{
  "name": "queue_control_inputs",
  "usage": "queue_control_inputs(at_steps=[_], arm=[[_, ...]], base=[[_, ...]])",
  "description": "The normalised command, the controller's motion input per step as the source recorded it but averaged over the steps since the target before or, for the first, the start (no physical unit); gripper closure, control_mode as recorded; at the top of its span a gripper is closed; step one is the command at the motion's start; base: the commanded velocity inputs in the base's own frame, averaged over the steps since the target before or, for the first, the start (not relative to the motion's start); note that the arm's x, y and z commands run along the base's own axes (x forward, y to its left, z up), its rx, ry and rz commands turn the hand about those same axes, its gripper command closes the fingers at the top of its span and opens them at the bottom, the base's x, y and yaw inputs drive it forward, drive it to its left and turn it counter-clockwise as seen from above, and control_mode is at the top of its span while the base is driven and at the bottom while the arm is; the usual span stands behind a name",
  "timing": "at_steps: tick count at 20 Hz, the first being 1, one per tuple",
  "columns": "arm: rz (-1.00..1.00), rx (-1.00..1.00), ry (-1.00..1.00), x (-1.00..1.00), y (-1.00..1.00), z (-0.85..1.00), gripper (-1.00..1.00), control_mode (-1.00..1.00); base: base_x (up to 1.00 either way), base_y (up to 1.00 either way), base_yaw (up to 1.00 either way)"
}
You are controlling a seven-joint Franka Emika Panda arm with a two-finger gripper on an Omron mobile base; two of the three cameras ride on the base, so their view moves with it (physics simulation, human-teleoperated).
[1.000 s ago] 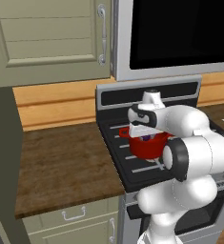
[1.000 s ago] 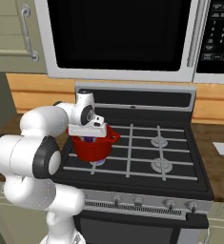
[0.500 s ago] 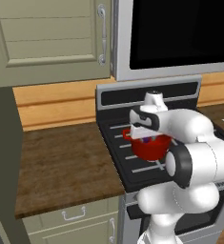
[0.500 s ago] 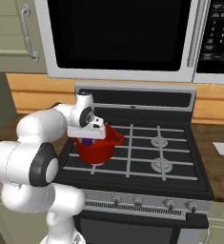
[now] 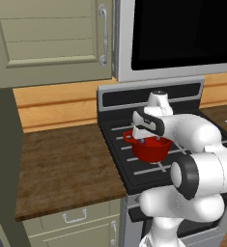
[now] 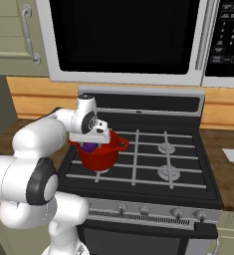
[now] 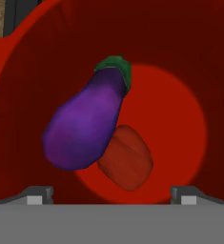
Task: Put the bell pepper and eggplant in the pot. Retrieve the spatula and lightly stir the vegetables in the pot.
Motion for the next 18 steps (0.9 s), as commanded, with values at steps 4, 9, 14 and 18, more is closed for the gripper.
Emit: queue_control_inputs(at_steps=[4,9,14,18], arm=[[-0.04,0.0,-0.11,0.0,-0.01,0.44,-1.0,-1.0],[-0.05,0.0,-0.1,-0.17,-0.09,0.48,-1.0,-1.0],[-0.05,0.0,-0.2,-0.62,-0.06,0.62,-1.0,-1.0],[-0.07,0.08,-0.23,-0.78,-0.12,0.79,-1.0,-1.0]], base=[[0.0,0.0,0.0],[0.0,0.0,0.0],[0.0,0.0,0.0],[0.0,0.0,0.0]])
